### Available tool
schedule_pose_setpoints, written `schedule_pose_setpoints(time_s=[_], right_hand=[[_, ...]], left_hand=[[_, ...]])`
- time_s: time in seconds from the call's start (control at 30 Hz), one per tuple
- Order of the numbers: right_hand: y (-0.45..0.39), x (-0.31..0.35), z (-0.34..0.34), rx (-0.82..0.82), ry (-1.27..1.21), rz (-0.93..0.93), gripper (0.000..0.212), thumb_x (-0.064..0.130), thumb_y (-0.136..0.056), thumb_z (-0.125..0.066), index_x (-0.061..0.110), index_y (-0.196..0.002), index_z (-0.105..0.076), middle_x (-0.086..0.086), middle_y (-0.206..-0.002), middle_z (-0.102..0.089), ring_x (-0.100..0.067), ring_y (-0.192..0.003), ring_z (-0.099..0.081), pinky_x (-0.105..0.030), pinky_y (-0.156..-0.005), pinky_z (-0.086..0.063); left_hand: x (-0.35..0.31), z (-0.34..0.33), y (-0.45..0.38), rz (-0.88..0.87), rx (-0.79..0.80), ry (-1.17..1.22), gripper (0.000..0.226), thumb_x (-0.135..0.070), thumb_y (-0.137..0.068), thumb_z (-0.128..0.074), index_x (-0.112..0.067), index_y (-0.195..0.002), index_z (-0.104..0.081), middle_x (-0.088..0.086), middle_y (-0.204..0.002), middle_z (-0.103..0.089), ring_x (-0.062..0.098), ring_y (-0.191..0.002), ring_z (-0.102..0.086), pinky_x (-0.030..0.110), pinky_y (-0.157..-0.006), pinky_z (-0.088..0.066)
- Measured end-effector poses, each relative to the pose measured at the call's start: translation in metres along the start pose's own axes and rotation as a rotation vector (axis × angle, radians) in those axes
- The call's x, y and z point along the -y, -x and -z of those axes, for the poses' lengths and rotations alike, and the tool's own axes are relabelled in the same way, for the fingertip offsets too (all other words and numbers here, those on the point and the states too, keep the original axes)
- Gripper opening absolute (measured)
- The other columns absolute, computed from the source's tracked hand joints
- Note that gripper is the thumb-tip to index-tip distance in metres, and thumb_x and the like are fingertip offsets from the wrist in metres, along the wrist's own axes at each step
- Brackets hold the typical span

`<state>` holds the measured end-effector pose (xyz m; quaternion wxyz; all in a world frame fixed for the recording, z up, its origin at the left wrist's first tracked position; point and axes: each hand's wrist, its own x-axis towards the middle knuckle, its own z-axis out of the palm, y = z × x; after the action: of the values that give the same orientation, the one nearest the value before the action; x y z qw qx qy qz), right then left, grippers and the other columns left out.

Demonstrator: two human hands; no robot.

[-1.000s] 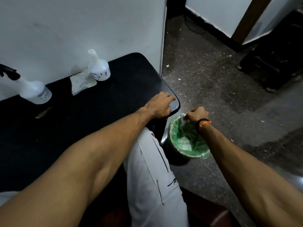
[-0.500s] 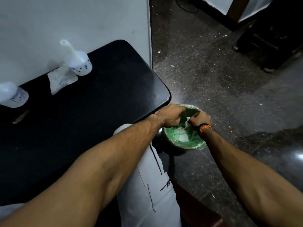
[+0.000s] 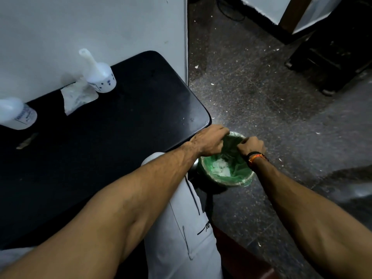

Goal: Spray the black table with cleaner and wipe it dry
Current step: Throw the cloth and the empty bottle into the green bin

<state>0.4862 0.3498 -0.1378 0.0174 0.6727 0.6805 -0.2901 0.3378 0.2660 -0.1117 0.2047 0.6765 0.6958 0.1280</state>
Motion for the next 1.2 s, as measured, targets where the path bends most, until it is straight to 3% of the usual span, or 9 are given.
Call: schedule_pose_setpoints(time_s=[0.4,0.6,0.8,1.03,1.2], right_hand=[[0.034,0.089,0.015,-0.136,-0.097,0.170,0.030,0.018,-0.079,-0.062,0.015,-0.106,-0.076,-0.022,-0.110,-0.072,-0.042,-0.105,-0.066,-0.038,-0.087,-0.053],[0.061,0.162,-0.002,-0.076,-0.082,0.368,0.033,0.017,-0.079,-0.061,0.019,-0.109,-0.075,-0.020,-0.113,-0.072,-0.041,-0.107,-0.065,-0.039,-0.091,-0.052],[0.092,0.222,-0.040,0.036,-0.032,0.561,0.022,0.018,-0.082,-0.059,0.019,-0.095,-0.076,-0.014,-0.100,-0.074,-0.039,-0.097,-0.067,-0.034,-0.074,-0.048],[0.113,0.292,-0.082,0.138,-0.011,0.689,0.029,0.015,-0.080,-0.060,0.023,-0.104,-0.075,-0.011,-0.111,-0.074,-0.036,-0.105,-0.066,-0.037,-0.090,-0.053],[0.112,0.337,-0.104,0.146,0.001,0.725,0.037,0.015,-0.082,-0.060,0.022,-0.116,-0.071,-0.010,-0.116,-0.071,-0.034,-0.108,-0.065,-0.035,-0.092,-0.050]], left_hand=[[0.057,0.073,0.054,0.197,-0.292,0.047,0.042,-0.010,-0.086,-0.055,-0.008,-0.128,-0.058,0.011,-0.130,-0.058,0.030,-0.117,-0.051,0.042,-0.100,-0.044],[0.117,0.113,0.111,0.382,-0.392,0.036,0.045,-0.012,-0.086,-0.057,-0.009,-0.131,-0.058,0.012,-0.132,-0.058,0.032,-0.117,-0.054,0.043,-0.104,-0.044],[0.163,0.134,0.171,0.555,-0.402,0.006,0.047,-0.014,-0.087,-0.058,-0.011,-0.134,-0.055,0.011,-0.132,-0.057,0.032,-0.117,-0.053,0.045,-0.106,-0.041],[0.218,0.146,0.228,0.678,-0.421,-0.007,0.052,-0.014,-0.086,-0.058,-0.010,-0.137,-0.052,0.012,-0.137,-0.055,0.032,-0.125,-0.051,0.043,-0.109,-0.039],[0.251,0.157,0.245,0.757,-0.395,-0.032,0.058,-0.017,-0.088,-0.059,-0.009,-0.143,-0.045,0.014,-0.140,-0.051,0.034,-0.126,-0.048,0.044,-0.108,-0.039]])
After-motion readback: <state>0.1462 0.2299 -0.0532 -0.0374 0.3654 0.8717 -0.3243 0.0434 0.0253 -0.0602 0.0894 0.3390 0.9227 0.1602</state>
